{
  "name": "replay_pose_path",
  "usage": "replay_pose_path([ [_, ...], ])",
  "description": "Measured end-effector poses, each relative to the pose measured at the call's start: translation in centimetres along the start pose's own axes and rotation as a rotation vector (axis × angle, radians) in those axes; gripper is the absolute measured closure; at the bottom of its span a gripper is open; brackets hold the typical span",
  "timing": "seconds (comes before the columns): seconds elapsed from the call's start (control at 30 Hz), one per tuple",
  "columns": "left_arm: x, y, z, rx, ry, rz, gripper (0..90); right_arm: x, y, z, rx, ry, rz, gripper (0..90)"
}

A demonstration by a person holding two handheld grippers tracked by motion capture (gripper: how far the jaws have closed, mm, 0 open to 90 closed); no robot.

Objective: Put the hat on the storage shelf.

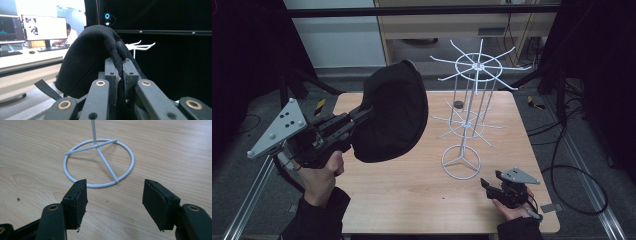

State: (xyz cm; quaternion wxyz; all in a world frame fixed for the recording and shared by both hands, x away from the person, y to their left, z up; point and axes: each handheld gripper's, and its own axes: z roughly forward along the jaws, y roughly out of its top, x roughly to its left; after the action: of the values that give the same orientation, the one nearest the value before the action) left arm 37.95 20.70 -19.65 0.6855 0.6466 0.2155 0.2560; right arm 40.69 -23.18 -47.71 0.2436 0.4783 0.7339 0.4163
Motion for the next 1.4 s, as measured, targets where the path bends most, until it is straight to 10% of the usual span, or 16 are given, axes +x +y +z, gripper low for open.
replay_pose_path([
  [0.63, -1.2, 1.6, 3.8, -0.006, -0.071, -0.013, 84.2, 0.0, 0.0, 0.1, 0.004, 0.007, 0.0, 36.8],
  [1.4, -0.3, -1.1, 7.3, 0.071, -0.127, -0.066, 82.0, 0.1, 0.0, 0.1, 0.009, 0.012, -0.008, 36.9],
])
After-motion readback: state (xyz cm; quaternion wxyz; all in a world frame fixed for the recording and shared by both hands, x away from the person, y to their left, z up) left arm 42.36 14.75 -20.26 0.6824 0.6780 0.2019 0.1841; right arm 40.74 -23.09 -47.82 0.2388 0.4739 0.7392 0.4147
